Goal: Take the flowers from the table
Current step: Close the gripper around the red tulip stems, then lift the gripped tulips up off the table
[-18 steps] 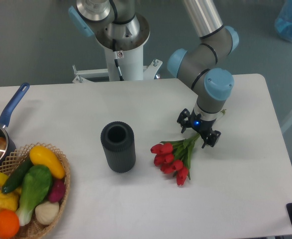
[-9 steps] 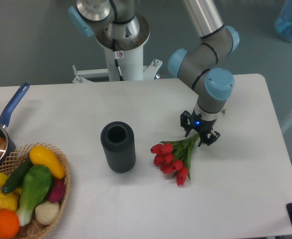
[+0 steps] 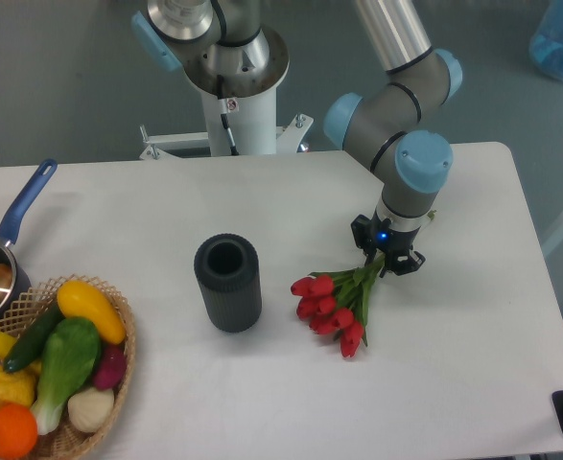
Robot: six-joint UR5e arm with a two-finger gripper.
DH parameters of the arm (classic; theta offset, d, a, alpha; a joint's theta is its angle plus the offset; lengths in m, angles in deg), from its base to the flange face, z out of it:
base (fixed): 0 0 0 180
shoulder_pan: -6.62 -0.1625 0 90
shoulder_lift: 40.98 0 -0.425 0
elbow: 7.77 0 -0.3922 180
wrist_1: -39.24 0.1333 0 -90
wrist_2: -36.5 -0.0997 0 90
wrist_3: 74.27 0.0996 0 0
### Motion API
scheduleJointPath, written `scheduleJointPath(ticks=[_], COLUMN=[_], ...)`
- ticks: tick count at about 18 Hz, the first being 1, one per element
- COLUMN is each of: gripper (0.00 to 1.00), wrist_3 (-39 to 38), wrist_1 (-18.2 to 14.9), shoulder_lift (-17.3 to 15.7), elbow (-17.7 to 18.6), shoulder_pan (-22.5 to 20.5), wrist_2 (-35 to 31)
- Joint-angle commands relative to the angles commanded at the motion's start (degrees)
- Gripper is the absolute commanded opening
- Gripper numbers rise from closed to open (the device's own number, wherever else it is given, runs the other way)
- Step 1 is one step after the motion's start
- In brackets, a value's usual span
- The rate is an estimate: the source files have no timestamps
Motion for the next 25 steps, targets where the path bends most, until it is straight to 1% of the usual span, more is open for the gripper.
scheduleJointPath(ticks=[7,8,9,16,18,21,25], gripper=[0.32,0.28,0.25,0.25,0.25,0.25,0.25], wrist_3=[-1.3,-1.7,-2.1,-2.3,-2.3,-3.2,-5.6], wrist_1=[0.0,0.0,0.0,0.0,0.0,-0.3,-0.7], shoulder_lift=[-0.1,-0.1,-0.1,-0.1,-0.2,-0.3,-1.4], elbow=[-0.2,-0.2,-0.2,-0.8,-1.7,-4.0,-6.6], shoulder_pan=[0.0,0.0,0.0,0.0,0.0,0.2,0.5], wrist_2=[0.1,0.2,0.2,0.2,0.4,0.4,0.4])
